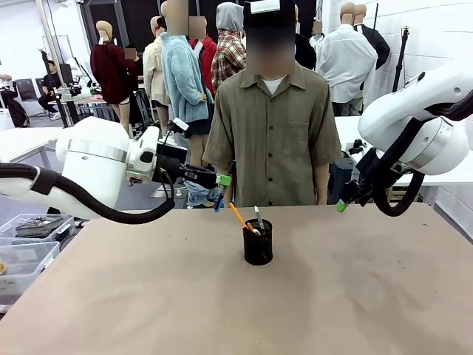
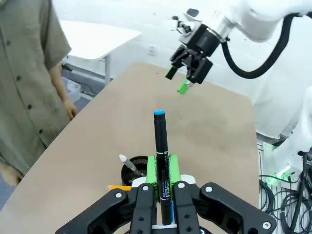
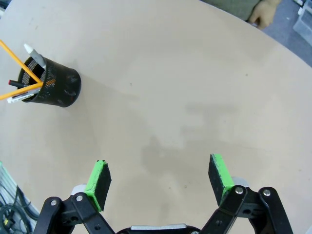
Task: Place the pens into the pen holder.
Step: Pick up a writing instrument from the table and place it into the Pen holder.
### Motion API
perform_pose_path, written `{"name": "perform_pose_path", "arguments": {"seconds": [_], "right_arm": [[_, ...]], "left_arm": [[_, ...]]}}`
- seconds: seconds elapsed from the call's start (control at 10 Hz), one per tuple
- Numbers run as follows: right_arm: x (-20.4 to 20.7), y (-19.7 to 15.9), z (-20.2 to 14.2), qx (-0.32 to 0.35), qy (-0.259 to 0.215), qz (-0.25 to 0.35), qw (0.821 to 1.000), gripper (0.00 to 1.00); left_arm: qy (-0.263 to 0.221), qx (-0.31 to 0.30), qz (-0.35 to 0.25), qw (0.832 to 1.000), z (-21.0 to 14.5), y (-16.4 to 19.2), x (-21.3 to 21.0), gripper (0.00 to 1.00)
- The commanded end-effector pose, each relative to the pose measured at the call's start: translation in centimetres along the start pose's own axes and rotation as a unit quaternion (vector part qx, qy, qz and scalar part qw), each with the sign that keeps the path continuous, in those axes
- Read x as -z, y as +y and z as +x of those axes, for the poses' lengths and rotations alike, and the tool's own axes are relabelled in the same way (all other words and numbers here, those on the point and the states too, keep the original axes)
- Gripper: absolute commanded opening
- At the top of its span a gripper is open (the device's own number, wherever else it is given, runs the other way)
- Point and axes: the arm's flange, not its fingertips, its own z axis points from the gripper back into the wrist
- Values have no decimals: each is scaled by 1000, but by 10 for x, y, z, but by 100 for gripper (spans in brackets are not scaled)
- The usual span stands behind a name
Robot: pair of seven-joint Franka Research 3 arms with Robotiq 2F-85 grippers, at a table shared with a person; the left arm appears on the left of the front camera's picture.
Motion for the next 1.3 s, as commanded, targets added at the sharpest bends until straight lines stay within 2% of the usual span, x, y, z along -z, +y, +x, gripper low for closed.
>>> {"name": "perform_pose_path", "arguments": {"seconds": [0.0,0.2,0.3,0.5,0.6,1.2], "right_arm": [[-1,2,-3,6,3,-10,1000,100],[-1,2,-3,6,3,-10,1000,100],[-1,2,-3,6,3,-10,1000,100],[-1,2,-3,6,3,-10,1000,100],[-1,2,-3,6,3,-10,1000,100],[-1,2,-3,6,3,-10,1000,100]], "left_arm": [[-4,-1,-3,1000,-1,5,-6,0],[-68,47,-87,993,-1,12,11,0],[-104,31,-149,983,6,26,19,0],[-145,1,-225,964,10,56,37,0],[-145,-2,-210,967,8,66,51,0],[-106,42,-135,984,-34,68,112,0]]}}
